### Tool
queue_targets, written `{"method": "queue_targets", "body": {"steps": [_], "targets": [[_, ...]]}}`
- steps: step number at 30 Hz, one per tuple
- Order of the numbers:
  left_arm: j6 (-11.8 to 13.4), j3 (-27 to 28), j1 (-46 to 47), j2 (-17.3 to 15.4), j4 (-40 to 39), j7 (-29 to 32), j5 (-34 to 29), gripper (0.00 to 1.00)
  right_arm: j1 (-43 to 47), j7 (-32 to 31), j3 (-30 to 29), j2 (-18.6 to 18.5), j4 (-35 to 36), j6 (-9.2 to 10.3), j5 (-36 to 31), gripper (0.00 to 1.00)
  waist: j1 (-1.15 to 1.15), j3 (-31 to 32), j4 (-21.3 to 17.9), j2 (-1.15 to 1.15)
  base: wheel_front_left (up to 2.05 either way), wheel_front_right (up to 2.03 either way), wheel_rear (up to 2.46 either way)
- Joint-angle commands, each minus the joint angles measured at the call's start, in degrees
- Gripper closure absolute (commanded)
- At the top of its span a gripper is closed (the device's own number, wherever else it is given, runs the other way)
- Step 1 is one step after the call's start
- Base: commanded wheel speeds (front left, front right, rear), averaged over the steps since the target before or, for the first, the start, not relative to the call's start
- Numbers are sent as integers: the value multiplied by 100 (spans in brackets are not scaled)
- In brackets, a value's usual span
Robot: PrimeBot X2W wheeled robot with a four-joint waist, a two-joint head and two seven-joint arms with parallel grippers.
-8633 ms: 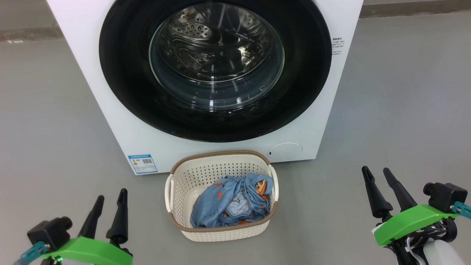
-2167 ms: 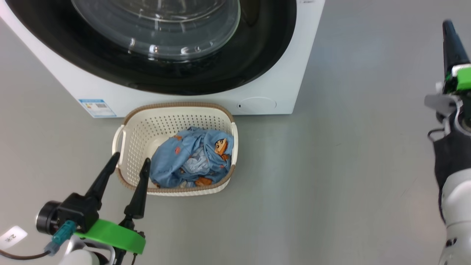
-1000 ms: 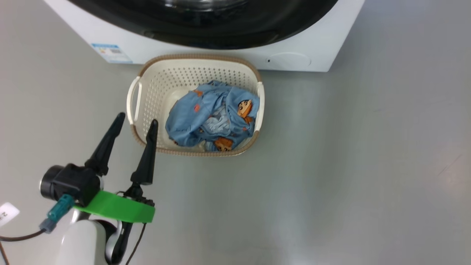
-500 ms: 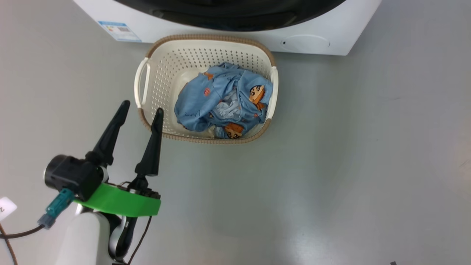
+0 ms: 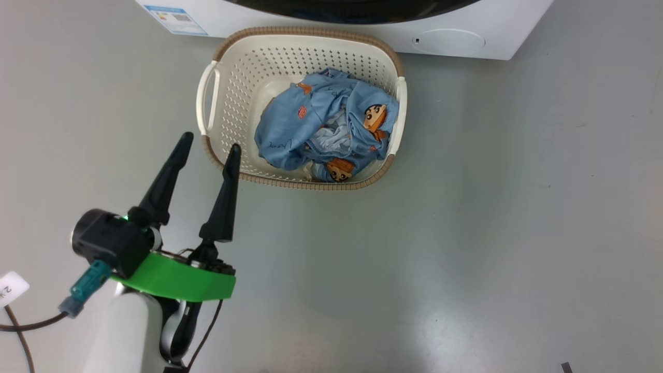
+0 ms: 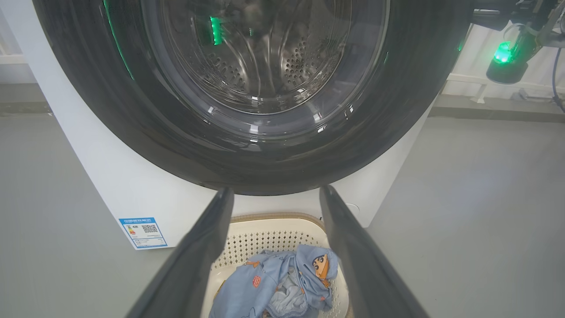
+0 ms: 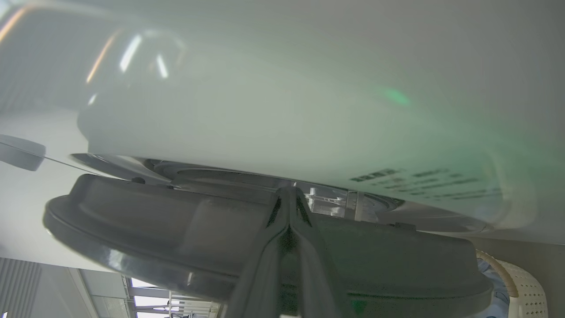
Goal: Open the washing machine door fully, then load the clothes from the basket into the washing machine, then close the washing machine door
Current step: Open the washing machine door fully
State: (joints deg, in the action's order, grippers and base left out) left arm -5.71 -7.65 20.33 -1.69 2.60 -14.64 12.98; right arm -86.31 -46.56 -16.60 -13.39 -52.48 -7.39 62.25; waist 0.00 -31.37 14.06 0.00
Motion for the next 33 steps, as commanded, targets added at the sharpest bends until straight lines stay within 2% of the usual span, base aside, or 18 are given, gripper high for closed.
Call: {"method": "queue_targets", "body": {"steps": [1, 11, 15, 23, 33], "targets": [[49, 152, 97, -119, -164, -36, 65, 0, -231, -36, -32, 146, 148, -10, -113, 100, 0, -14, 29, 0, 0, 0, 0], [64, 122, 109, -119, -231, -36, 98, 0, -242, 98, -94, 384, 207, -10, -505, 100, 0, -74, 73, 0, 0, 0, 0], [70, 100, 118, -119, -241, -36, 101, 0, -226, -62, -180, 461, 141, -10, -576, 100, 0, -80, 100, 0, 0, 0, 0], [67, 169, 88, -119, -258, -36, 63, 0, -42, -1111, -479, 581, -97, -10, -441, 100, 0, 55, 24, 0, 0, 0, 0], [33, 267, 24, -119, -329, -36, -21, 0, 251, -2411, -793, 605, -275, -10, -664, 100, 0, 253, -78, 0, 0, 0, 0]]}}
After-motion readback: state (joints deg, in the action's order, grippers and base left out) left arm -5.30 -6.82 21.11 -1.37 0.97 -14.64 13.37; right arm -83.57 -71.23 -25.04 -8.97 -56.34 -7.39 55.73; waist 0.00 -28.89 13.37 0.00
